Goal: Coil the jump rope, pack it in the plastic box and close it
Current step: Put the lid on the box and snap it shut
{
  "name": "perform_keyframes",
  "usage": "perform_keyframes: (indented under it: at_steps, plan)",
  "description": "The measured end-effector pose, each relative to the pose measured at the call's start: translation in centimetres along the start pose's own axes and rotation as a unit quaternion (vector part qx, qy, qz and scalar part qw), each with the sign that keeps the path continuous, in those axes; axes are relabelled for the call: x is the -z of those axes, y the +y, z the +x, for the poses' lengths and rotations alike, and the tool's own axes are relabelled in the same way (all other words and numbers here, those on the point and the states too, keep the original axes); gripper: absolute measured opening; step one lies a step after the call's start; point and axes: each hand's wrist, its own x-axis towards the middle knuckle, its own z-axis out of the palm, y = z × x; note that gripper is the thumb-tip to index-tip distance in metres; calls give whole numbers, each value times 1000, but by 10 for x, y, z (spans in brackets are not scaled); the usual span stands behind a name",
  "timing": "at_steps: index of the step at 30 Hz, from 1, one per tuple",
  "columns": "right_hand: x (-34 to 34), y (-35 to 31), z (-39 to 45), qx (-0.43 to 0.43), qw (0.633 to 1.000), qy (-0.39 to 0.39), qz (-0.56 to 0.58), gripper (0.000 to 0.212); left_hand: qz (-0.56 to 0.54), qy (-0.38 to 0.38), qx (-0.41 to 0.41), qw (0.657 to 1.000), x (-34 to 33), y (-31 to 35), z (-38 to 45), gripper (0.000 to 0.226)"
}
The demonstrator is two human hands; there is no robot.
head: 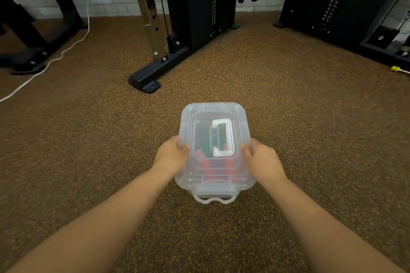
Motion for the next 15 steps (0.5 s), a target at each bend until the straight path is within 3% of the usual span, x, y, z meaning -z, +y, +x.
perform_keyframes:
  at_steps: [4, 7, 10, 12, 14, 15]
  plan:
    - [-1, 0, -3, 9, 1000, -2, 12, 29, -80, -14, 69, 994, 2, -3, 5, 35]
    - [1, 4, 1, 29, 999, -13, 43, 28, -87, -19, 86, 992, 1, -7, 3, 32]
    - [2, 6, 2, 22, 992, -32, 124, 27, -79, -12, 90, 993, -2, -10, 1, 43]
    - [1, 7, -2, 3, 980, -36, 194, 29, -37, 6, 45, 998, -5, -11, -2, 50]
    - [-2, 8, -9, -29, 966, -34, 255, 38, 100, 34, -85, 991, -9, -11, -11, 54]
    - [-5, 9, -14, -54, 956, -31, 287, 46, 176, 30, -170, 969, -11, -11, -15, 57]
